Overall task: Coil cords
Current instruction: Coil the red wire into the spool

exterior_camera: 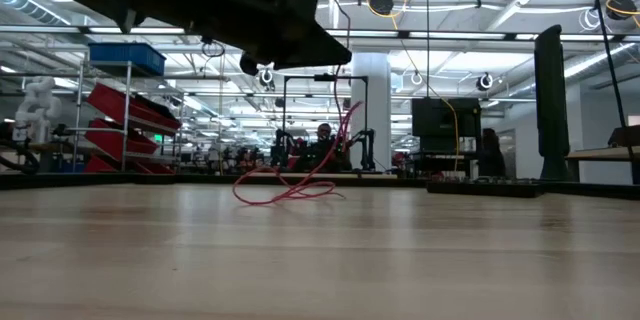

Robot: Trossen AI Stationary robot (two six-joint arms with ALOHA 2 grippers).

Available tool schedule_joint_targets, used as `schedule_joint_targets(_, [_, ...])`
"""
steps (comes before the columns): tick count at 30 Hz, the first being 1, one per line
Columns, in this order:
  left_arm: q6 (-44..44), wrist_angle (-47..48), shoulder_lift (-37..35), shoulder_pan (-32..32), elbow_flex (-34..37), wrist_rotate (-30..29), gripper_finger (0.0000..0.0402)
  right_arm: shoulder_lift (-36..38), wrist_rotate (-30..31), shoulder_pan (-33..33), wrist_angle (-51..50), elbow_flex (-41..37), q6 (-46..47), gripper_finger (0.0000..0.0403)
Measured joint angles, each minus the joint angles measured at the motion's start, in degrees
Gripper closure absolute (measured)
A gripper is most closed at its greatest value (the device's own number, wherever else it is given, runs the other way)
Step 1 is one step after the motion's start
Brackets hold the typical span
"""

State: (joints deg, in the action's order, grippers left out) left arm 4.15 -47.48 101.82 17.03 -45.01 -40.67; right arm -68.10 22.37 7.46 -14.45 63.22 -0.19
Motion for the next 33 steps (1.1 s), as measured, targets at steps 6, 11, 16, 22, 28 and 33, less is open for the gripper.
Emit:
schedule_joint_targets(6, [3.4, 0.0, 0.0, -3.9, 0.0, 0.1, 0.0399, 0.0, 0.0, 0.0, 1.5, 0.0, 4.2, 0.0403])
schedule_joint_targets(11, [7.6, -0.1, 0.0, -7.1, 0.0, 6.0, 0.0400, 0.0, 0.0, 0.0, 2.8, 0.0, 4.5, 0.0403])
schedule_joint_targets(16, [9.1, -4.4, 0.0, -8.1, -0.1, 12.3, 0.0400, -0.7, 1.6, 0.0, 3.2, 0.0, 4.5, 0.0403])
schedule_joint_targets(22, [8.5, -5.2, 0.0, -7.5, -3.8, 16.4, 0.0401, -3.5, 12.8, 0.0, 4.2, 0.0, 4.4, 0.0403])
schedule_joint_targets(28, [4.8, -4.3, 0.0, -7.6, -7.8, 16.8, 0.0401, -7.0, 18.1, 0.0, 6.2, 0.0, 3.7, 0.0403])
schedule_joint_targets(33, [1.7, -3.2, 0.0, -7.6, -10.3, 16.9, 0.0401, -8.7, 18.0, -0.4, 6.4, 0.0, 3.1, 0.0403])
